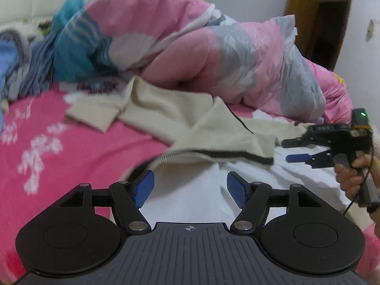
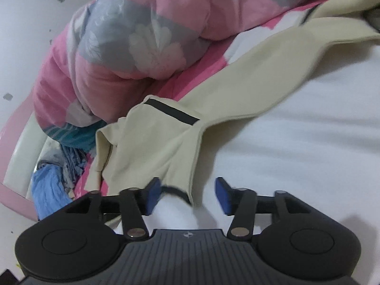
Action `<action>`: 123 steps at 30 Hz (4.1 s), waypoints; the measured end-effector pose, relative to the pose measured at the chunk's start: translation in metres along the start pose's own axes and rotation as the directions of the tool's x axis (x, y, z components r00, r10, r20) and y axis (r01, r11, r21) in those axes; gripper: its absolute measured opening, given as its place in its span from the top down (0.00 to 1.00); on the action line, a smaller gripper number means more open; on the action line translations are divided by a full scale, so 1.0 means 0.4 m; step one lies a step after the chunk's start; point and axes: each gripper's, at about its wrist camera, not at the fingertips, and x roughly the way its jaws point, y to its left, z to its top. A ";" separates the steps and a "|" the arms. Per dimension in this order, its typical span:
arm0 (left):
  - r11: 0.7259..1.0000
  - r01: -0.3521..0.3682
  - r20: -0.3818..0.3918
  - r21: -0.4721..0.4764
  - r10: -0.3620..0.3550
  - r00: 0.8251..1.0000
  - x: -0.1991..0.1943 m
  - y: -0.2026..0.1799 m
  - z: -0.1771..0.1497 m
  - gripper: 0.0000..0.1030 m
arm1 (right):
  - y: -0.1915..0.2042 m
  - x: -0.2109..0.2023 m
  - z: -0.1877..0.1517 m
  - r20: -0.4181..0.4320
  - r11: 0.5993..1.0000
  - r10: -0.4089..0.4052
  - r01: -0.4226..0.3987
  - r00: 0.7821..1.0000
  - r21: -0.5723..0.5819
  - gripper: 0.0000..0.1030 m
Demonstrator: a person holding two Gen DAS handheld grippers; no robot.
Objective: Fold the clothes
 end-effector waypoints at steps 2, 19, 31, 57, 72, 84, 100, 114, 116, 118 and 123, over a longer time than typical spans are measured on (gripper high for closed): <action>0.999 -0.008 0.021 0.034 0.007 1.000 0.015 0.006 0.013 0.33 | 0.008 0.058 0.005 -0.023 0.999 -0.037 0.036 0.999 -0.032 0.44; 0.997 0.081 0.007 0.000 -0.081 0.997 0.255 0.011 0.082 0.48 | 0.297 0.087 0.239 0.190 0.916 0.055 0.026 0.980 -0.399 0.96; 0.949 0.102 -0.045 -0.299 -0.120 0.992 0.338 0.138 0.044 0.69 | 0.215 0.537 0.325 -0.036 0.953 -0.041 0.028 0.999 -0.302 0.95; 0.930 0.035 -0.062 -0.366 -0.062 0.996 0.417 0.095 0.093 0.86 | -0.113 0.219 0.351 0.394 0.695 -0.538 0.657 0.745 -0.292 1.00; 0.914 0.079 -0.005 -0.399 -0.089 0.996 0.423 0.108 0.084 0.86 | -0.030 0.161 0.200 0.052 0.808 -0.302 0.285 0.952 -0.515 0.83; 0.943 0.070 0.001 -0.325 -0.074 0.997 0.421 0.088 0.081 0.70 | 0.012 0.444 0.363 0.215 0.789 -0.340 0.402 0.915 -0.464 0.91; 0.936 0.060 0.036 -0.348 -0.050 0.998 0.389 0.111 0.082 0.70 | 0.077 0.211 0.011 0.076 0.410 -0.528 0.332 0.846 -0.849 0.73; 0.935 0.083 0.038 -0.344 -0.074 0.997 0.380 0.114 0.084 0.70 | 0.183 0.081 -0.051 0.078 0.629 -0.386 0.324 0.919 -0.707 0.60; 0.935 0.089 0.038 -0.344 -0.081 0.996 0.379 0.115 0.084 0.69 | 0.197 0.058 -0.093 0.036 0.707 -0.332 0.274 0.943 -0.652 0.60; 0.936 0.098 0.039 -0.339 -0.090 0.995 0.373 0.114 0.085 0.68 | 0.171 -0.028 -0.107 0.055 0.756 -0.304 0.276 0.951 -0.593 0.60; 0.948 0.137 0.083 -0.289 -0.117 0.990 0.303 0.090 0.091 0.39 | 0.079 -0.255 -0.119 0.159 0.812 -0.299 0.338 0.941 -0.476 0.60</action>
